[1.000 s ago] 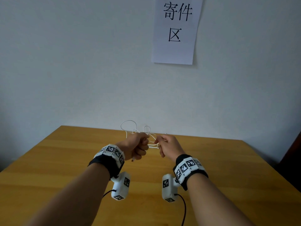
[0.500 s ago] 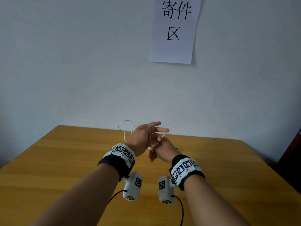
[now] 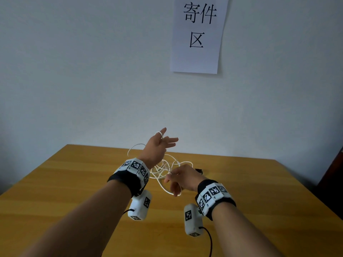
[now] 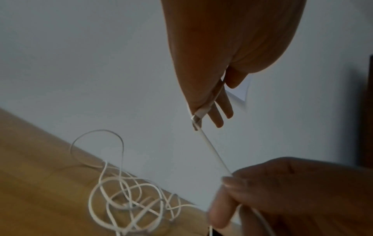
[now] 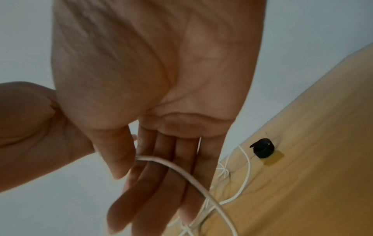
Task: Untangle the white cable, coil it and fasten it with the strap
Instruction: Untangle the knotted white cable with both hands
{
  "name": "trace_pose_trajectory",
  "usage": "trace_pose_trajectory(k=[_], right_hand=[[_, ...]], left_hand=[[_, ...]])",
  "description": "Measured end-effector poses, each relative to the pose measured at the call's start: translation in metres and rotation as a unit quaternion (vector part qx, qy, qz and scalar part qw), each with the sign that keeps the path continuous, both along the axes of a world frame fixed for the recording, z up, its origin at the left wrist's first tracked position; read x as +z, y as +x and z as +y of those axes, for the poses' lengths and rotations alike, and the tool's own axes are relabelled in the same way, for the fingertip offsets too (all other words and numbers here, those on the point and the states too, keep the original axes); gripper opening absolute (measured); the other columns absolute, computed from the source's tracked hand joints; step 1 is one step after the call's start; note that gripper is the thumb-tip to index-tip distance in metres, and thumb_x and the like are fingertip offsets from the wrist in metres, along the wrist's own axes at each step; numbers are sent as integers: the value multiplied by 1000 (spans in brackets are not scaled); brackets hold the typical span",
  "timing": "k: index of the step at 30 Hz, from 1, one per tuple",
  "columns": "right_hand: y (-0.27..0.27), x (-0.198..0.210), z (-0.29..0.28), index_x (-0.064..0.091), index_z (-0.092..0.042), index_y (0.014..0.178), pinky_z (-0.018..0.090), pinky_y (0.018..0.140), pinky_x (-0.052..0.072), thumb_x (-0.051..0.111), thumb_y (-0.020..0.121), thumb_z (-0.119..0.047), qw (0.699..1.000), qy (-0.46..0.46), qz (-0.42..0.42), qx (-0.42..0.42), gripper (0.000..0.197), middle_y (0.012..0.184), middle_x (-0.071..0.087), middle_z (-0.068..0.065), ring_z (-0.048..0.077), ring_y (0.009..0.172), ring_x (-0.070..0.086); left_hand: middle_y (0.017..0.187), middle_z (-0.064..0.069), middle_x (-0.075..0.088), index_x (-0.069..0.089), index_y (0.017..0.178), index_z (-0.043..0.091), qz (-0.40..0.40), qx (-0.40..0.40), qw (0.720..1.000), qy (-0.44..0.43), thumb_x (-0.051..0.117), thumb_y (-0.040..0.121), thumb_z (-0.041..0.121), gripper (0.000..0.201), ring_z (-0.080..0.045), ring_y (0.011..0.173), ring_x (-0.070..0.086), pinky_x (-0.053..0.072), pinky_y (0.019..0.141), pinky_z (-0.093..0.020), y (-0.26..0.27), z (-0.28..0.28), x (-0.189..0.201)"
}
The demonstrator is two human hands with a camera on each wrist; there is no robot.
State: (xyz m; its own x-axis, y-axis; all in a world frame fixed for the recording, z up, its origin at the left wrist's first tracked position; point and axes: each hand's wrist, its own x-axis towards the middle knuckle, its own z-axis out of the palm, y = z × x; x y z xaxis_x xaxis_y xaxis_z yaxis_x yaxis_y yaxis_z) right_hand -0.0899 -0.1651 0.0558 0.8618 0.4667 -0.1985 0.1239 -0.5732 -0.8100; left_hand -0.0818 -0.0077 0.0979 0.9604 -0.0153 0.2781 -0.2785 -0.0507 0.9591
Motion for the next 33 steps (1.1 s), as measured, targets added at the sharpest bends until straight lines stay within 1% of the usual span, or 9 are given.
trace_pose_trajectory(k=[4, 11, 16, 19, 21, 23, 26, 30, 33], right_hand=[[3, 1, -6, 77, -5, 93, 27, 66, 55, 62, 99, -27, 999, 7, -14, -28, 28, 64, 72, 4, 14, 52, 65], [6, 5, -13, 76, -9, 89, 34, 68, 55, 71, 92, -28, 996, 15, -56, -69, 20, 60, 69, 0, 16, 52, 64], [9, 10, -16, 78, -13, 84, 33, 61, 53, 74, 87, -32, 990, 30, -103, -87, 20, 56, 64, -7, 15, 52, 57], [10, 13, -18, 82, -17, 88, 27, 70, 55, 77, 88, -29, 985, 45, -137, -95, 13, 68, 71, -12, 6, 66, 66], [11, 13, -20, 82, -19, 89, 28, 81, 59, 77, 89, -27, 981, 52, -155, -101, 10, 82, 77, -6, 9, 84, 72], [12, 14, -20, 83, -20, 91, 25, 81, 59, 76, 90, -27, 978, 51, -169, -110, 10, 87, 78, -5, 9, 87, 73], [13, 14, -20, 82, -19, 97, 16, 75, 51, 75, 92, -28, 972, 53, -194, -119, 13, 96, 78, -6, 4, 90, 70], [17, 12, -21, 82, -20, 100, 3, 67, 43, 75, 93, -27, 965, 68, -220, -125, 13, 98, 78, -10, -9, 86, 64], [19, 10, -22, 82, -22, 99, 9, 66, 47, 74, 94, -30, 963, 101, -215, -129, 13, 80, 76, -10, -6, 66, 65]], left_hand=[[133, -10, 64, 33, 146, 0, -6, 31, 986, 164, 29, 104, 2, 42, -22, 123, 60, 44, 81, -15, -1, 6, -8], [121, -1, 70, 51, 134, 4, 44, 7, 924, 380, 39, 104, 17, 35, -18, 116, 61, 46, 105, -40, 2, 15, -28], [85, 8, 77, 63, 106, 13, 100, -26, 880, 463, 36, 104, 28, 32, -11, 80, 65, 52, 82, -36, -4, 15, -34], [65, 9, 74, 66, 99, 11, 133, -61, 885, 441, 31, 104, 25, 38, -1, 74, 62, 49, 86, -33, -11, 14, -34], [57, 4, 69, 69, 97, 7, 142, -67, 892, 425, 33, 106, 25, 41, -2, 62, 57, 48, 73, -27, -15, 10, -32], [61, 1, 64, 70, 82, 15, 143, -80, 884, 439, 35, 106, 32, 46, -9, 55, 50, 44, 62, -25, -17, 8, -30], [62, -2, 54, 64, 70, 16, 165, -122, 890, 407, 33, 105, 36, 50, -17, 54, 52, 49, 67, -34, -15, 9, -33], [54, -1, 33, 47, 62, 13, 194, -159, 932, 261, 34, 107, 29, 49, -14, 44, 30, 26, 48, -24, -21, 2, -28], [55, 1, 21, 39, 60, 17, 216, -176, 949, 147, 31, 106, 23, 47, -10, 46, 18, 11, 50, -25, -24, -1, -22]])
